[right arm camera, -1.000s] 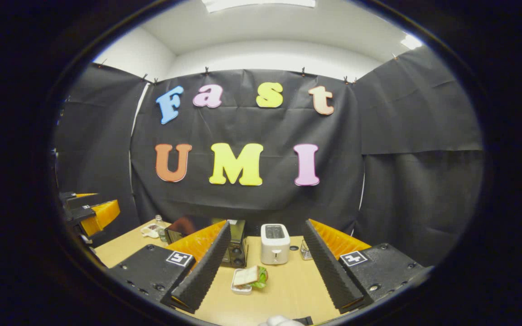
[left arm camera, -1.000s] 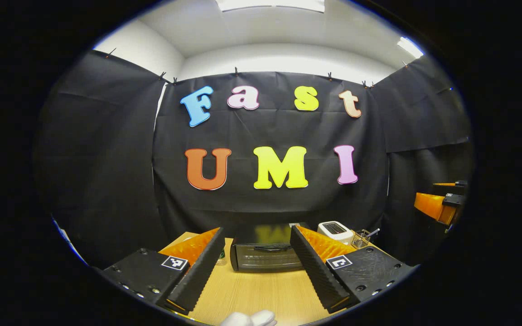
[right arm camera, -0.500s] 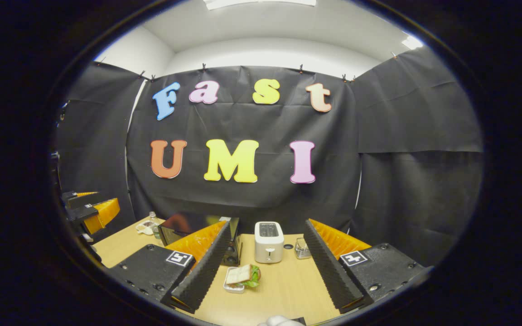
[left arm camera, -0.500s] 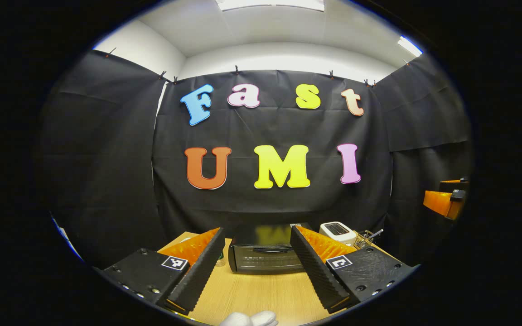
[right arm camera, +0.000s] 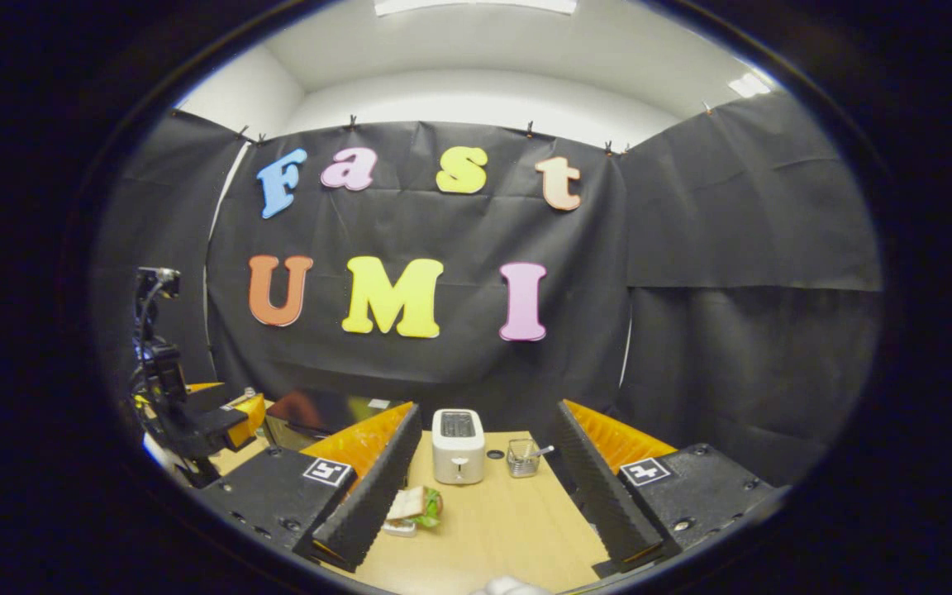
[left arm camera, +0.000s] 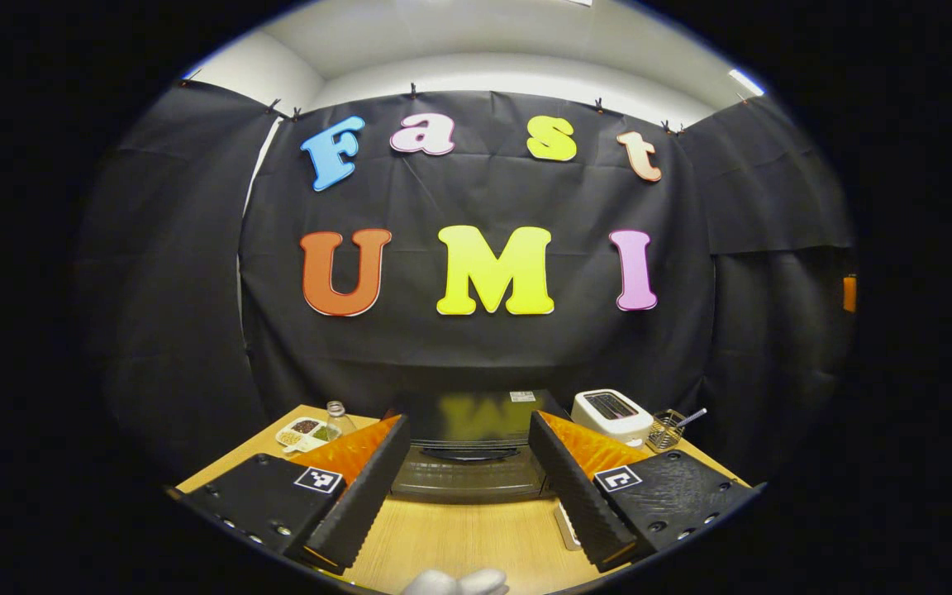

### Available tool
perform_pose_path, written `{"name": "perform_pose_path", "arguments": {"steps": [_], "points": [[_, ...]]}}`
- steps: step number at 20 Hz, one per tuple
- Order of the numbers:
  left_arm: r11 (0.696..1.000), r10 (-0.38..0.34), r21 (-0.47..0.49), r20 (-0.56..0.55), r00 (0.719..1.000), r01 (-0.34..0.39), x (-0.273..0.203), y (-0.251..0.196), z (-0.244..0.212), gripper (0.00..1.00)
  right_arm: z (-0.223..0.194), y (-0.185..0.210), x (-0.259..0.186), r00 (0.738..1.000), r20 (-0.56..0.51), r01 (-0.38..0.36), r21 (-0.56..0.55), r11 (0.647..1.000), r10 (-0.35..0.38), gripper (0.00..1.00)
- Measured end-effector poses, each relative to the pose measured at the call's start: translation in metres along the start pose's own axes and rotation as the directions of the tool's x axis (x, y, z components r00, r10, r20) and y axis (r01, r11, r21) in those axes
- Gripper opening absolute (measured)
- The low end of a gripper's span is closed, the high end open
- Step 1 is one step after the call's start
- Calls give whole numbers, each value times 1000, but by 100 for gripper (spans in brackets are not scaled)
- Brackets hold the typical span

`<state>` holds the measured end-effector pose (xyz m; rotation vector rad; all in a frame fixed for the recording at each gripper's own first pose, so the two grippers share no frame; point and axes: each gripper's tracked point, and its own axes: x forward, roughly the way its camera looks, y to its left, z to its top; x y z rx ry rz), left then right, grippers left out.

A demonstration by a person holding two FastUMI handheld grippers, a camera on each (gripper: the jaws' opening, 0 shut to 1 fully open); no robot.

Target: Open the electric oven with the left hand, put the food in, and close the electric oven.

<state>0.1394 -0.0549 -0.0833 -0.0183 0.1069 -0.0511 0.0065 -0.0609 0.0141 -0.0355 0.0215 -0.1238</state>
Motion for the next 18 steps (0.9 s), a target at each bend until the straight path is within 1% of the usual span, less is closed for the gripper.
{"name": "perform_pose_path", "arguments": {"steps": [4, 5, 6, 7, 8, 9, 10, 13, 14, 15, 16, 17, 18], "points": [[1000, -11, -9, -86, 996, 11, 62, -5, -33, 95, -2, -12, -4, 999, -25, 41, -40, 998, -42, 100], [1000, -11, -9, -110, 994, 10, 77, -5, -42, 95, -1, -15, -5, 998, -28, 52, -50, 997, -53, 95], [1000, -2, -9, -130, 992, 1, 90, -4, -50, 95, 1, -20, -8, 997, -26, 66, -64, 996, -68, 100], [1000, 1, -11, -156, 988, -3, 102, -3, -59, 95, 2, -24, -10, 996, -24, 81, -77, 994, -83, 95], [1000, 6, -12, -172, 985, -9, 111, 0, -68, 95, 2, -27, -12, 995, -27, 92, -86, 992, -95, 100], [1000, 15, -7, -194, 981, -17, 120, 2, -78, 95, -1, -28, -13, 994, -35, 99, -87, 991, -103, 100], [1000, 18, -4, -205, 979, -20, 128, 4, -84, 95, -3, -28, -14, 993, -44, 102, -82, 991, -105, 95], [999, 43, 16, -277, 960, -40, 145, 9, -113, 95, -15, -35, -12, 990, -75, 113, -69, 991, -118, 95], [999, 46, 29, -306, 951, -39, 147, 12, -123, 95, -20, -36, -12, 989, -88, 114, -63, 991, -119, 100], [999, 46, 40, -333, 942, -34, 146, 13, -131, 95, -24, -35, -12, 988, -100, 113, -57, 992, -118, 96], [999, 38, 46, -294, 955, -26, 150, 13, -123, 89, -26, -35, -11, 988, -103, 113, -53, 992, -118, 96], [999, 37, 43, -326, 945, -24, 152, 11, -130, 85, -28, -36, -10, 987, -109, 112, -51, 992, -117, 100], [999, 41, 45, -312, 949, -29, 147, 11, -127, 96, -30, -35, -9, 987, -113, 108, -44, 993, -113, 100]]}}
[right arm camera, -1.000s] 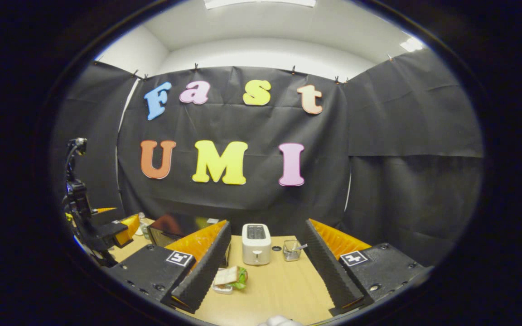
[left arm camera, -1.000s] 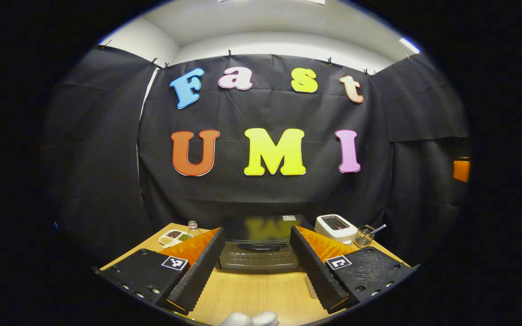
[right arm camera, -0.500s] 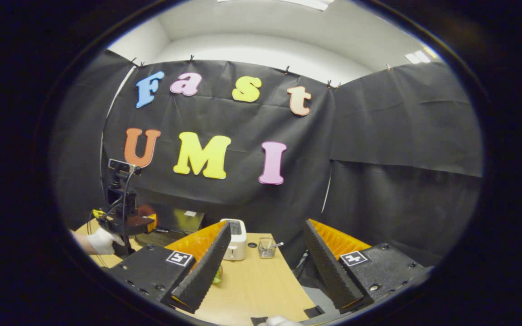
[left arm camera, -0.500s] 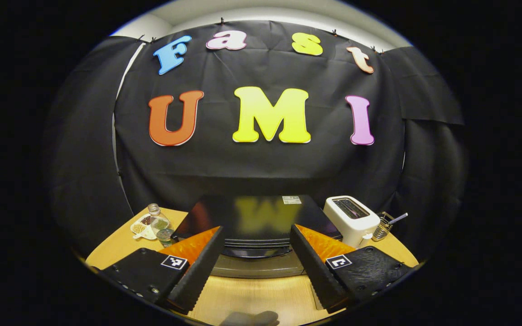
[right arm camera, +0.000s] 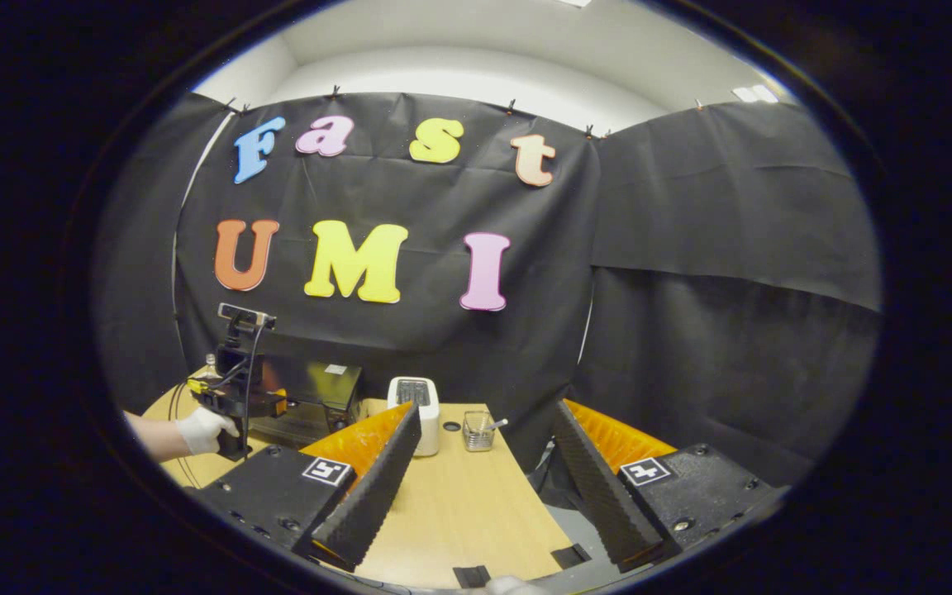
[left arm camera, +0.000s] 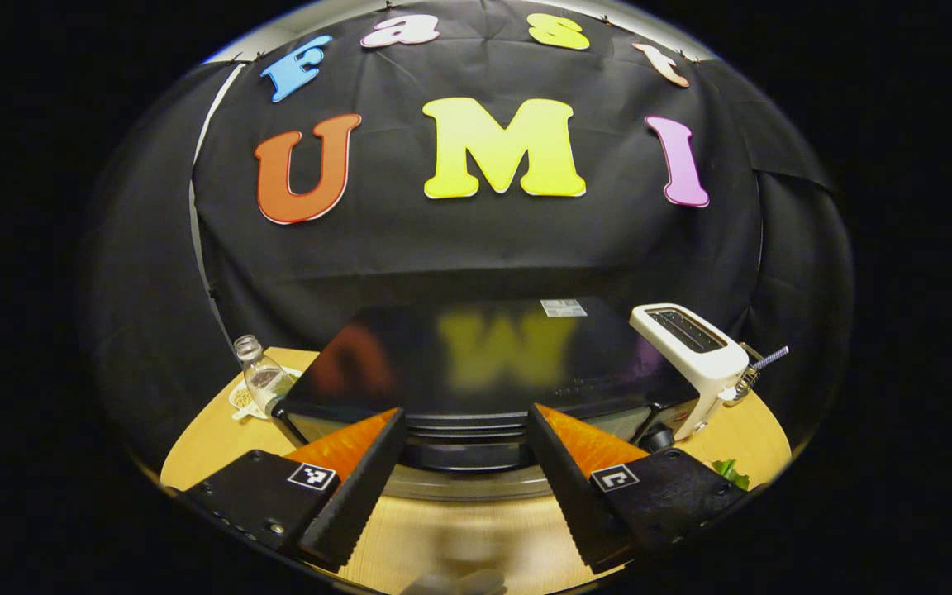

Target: Open the electric oven with the left hand, put the food in, and close the electric oven.

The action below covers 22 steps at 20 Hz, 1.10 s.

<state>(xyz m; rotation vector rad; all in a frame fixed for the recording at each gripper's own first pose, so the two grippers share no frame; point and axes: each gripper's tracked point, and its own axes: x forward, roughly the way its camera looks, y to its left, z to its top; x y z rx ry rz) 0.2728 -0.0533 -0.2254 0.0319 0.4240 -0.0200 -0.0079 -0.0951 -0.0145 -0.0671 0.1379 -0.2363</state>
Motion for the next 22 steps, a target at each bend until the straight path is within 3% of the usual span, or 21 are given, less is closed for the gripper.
{"name": "perform_pose_path", "arguments": {"steps": [1, 4, 6, 11, 12, 16, 17, 18, 21, 22], "points": [[1000, -1, 12, -15, 1000, 1, 1, 1, -1, 97, -1, 2, 0, 1000, -2, -7, 10, 1000, 7, 96], [1000, -3, -5, -50, 999, 2, -1, 0, -3, 97, -2, 5, -1, 1000, -1, -20, 12, 1000, 20, 95], [1000, -5, -1, -68, 998, 5, -5, 0, -7, 97, -1, 5, -3, 1000, 4, -27, 13, 1000, 27, 100], [1000, -13, -1, -84, 996, 13, -26, -2, -21, 98, -12, 6, -8, 999, -10, -36, 16, 999, 36, 100], [1000, -14, -1, -85, 996, 14, -31, -3, -26, 97, -15, 6, -10, 999, -15, -39, 15, 999, 39, 96], [1000, -20, 2, -82, 996, 20, -52, -3, -45, 97, -25, 6, -13, 998, -31, -47, 3, 999, 47, 96], [1000, -23, -2, -84, 996, 23, -57, -4, -51, 97, -28, 6, -14, 998, -37, -50, -3, 999, 50, 100], [1000, -28, -2, -87, 996, 28, -61, -5, -57, 97, -31, 6, -14, 998, -40, -53, -7, 999, 52, 96], [999, -44, -4, -98, 994, 44, -77, -6, -79, 97, -35, 7, -14, 997, -46, -55, -11, 998, 55, 100], [999, -44, -3, -99, 994, 44, -80, -5, -87, 97, -36, 7, -14, 997, -47, -55, -8, 998, 55, 96]]}}
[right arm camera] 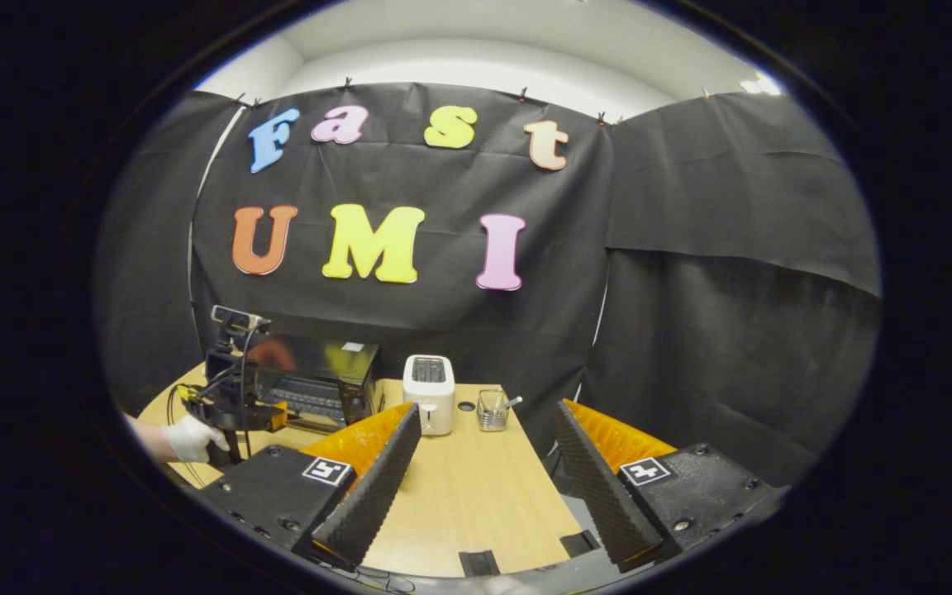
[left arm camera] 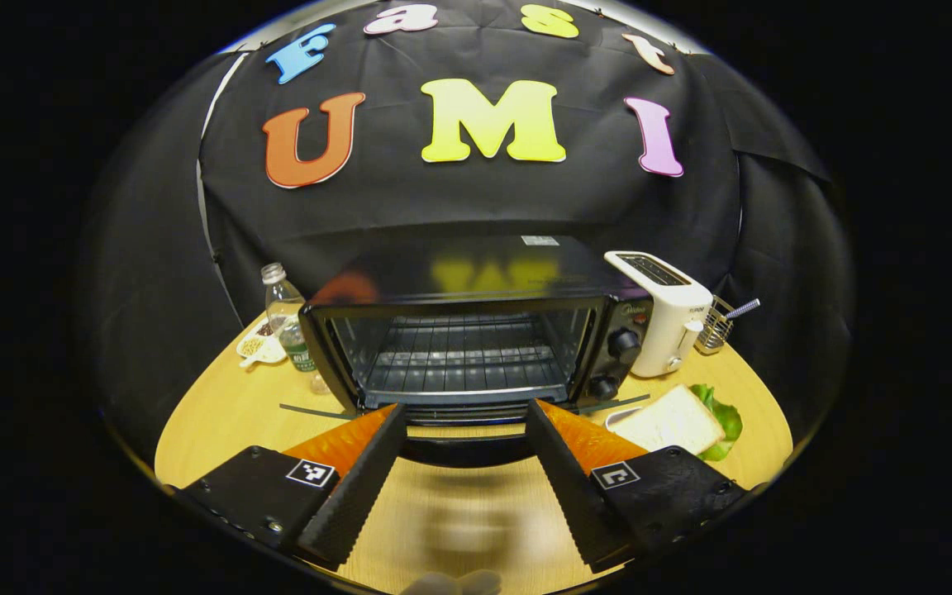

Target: Open the electric oven with the left hand, put the food in, and close the electric oven.

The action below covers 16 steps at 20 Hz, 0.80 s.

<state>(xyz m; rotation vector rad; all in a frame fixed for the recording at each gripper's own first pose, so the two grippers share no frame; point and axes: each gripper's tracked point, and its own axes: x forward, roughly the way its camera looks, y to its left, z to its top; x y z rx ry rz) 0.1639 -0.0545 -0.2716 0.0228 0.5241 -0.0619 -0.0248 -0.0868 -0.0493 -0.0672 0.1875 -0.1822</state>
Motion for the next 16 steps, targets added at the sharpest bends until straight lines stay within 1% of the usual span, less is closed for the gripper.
{"name": "perform_pose_path", "arguments": {"steps": [1, 2, 6, 7, 9, 10, 11, 12, 13, 14, 15, 16], "points": [[1000, 1, -3, -3, 1000, -1, -2, -1, -8, 97, -1, 2, 0, 1000, -2, -3, 4, 1000, 3, 96], [1000, 1, -4, -11, 1000, -1, -5, -2, -18, 97, -2, 4, 1, 1000, -3, -9, 8, 1000, 9, 100], [1000, 1, -4, -57, 998, -2, -10, -6, -52, 97, -4, 11, 3, 1000, 4, -27, 21, 999, 27, 100], [1000, 0, -6, -76, 997, -1, -11, -7, -61, 97, -5, 12, 4, 1000, 1, -29, 20, 999, 29, 96], [1000, -3, -9, -125, 992, 2, -11, -7, -81, 96, -6, 14, 5, 1000, -5, -29, 16, 999, 29, 96], [1000, -4, -17, -153, 988, 1, -11, -8, -93, 96, -8, 15, 7, 1000, -9, -29, 16, 999, 29, 100], [1000, -5, -23, -177, 984, 1, -10, -8, -103, 95, -9, 16, 8, 1000, -14, -27, 15, 1000, 28, 100], [1000, -5, -23, -205, 979, 0, -8, -8, -113, 95, -11, 17, 9, 999, -22, -26, 15, 1000, 26, 96], [1000, -7, -21, -236, 972, 2, -7, -7, -124, 95, -13, 17, 10, 999, -29, -24, 13, 1000, 24, 100], [999, -30, -30, -271, 962, 22, -5, -12, -135, 95, -15, 18, 11, 999, -36, -23, 10, 1000, 24, 100], [999, -30, -34, -308, 951, 20, -3, -11, -145, 94, -18, 19, 13, 999, -42, -25, 9, 1000, 26, 100], [998, -39, -50, -311, 950, 24, -3, -12, -148, 95, -20, 20, 14, 998, -50, -28, 10, 1000, 28, 100]]}}
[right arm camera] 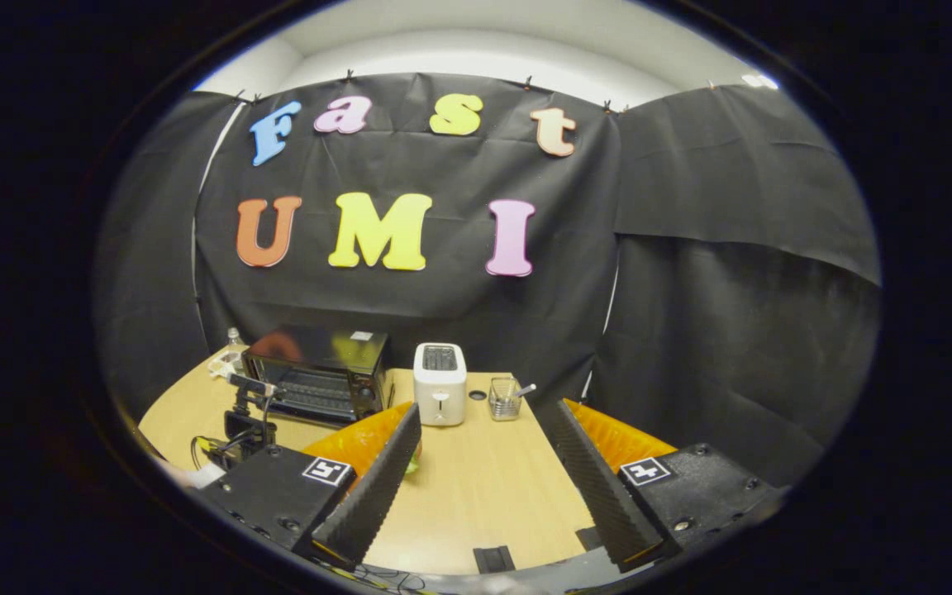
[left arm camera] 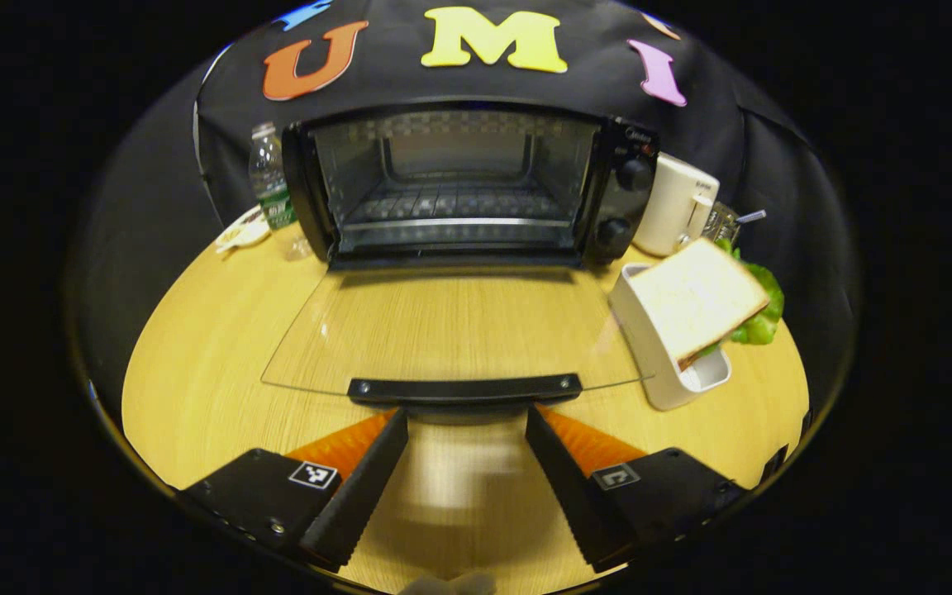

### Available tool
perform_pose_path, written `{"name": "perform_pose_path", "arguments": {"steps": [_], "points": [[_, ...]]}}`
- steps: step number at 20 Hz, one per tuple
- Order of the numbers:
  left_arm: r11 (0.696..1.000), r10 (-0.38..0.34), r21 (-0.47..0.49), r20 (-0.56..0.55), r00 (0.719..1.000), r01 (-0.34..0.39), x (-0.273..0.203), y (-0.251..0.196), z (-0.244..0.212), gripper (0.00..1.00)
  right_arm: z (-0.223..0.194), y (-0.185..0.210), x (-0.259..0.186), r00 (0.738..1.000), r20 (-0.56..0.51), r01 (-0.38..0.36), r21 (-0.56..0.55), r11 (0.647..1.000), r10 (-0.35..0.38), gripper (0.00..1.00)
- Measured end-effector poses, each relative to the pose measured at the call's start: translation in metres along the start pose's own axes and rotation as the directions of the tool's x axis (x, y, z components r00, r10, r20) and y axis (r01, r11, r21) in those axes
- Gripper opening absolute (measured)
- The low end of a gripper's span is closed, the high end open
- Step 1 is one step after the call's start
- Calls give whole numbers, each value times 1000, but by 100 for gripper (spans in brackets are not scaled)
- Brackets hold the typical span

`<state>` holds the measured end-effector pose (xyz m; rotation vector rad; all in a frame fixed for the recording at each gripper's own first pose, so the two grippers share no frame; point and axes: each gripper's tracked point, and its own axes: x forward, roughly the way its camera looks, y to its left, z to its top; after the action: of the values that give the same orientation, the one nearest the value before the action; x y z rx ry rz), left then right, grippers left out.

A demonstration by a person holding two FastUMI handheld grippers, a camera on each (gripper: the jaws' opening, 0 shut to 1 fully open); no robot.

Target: Open the electric oven with the left hand, put the food in, and close the electric oven.

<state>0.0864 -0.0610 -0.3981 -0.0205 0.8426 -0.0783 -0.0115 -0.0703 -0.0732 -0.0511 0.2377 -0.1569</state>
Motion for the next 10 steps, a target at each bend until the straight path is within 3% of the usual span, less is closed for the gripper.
{"name": "perform_pose_path", "arguments": {"steps": [1, 2, 6, 7, 10], "points": [[1000, -4, -10, 16, 1000, 4, 2, -1, 4, 96, -1, 1, 1, 1000, -7, -3, 4, 1000, 3, 95], [1000, -5, -9, 28, 1000, 5, -1, 0, 6, 96, -2, 1, 3, 1000, -11, -4, 8, 1000, 4, 100], [1000, 11, -6, 106, 994, -10, -20, 8, 19, 94, -2, 3, 5, 1000, -11, -11, 12, 1000, 11, 100], [1000, 15, -2, 130, 991, -15, -28, 11, 24, 94, -1, 3, 5, 1000, -6, -13, 11, 1000, 13, 96], [1000, 3, 20, 231, 973, -8, -63, 17, 46, 94, -8, 7, 13, 1000, -2, -28, 7, 1000, 28, 100]]}}
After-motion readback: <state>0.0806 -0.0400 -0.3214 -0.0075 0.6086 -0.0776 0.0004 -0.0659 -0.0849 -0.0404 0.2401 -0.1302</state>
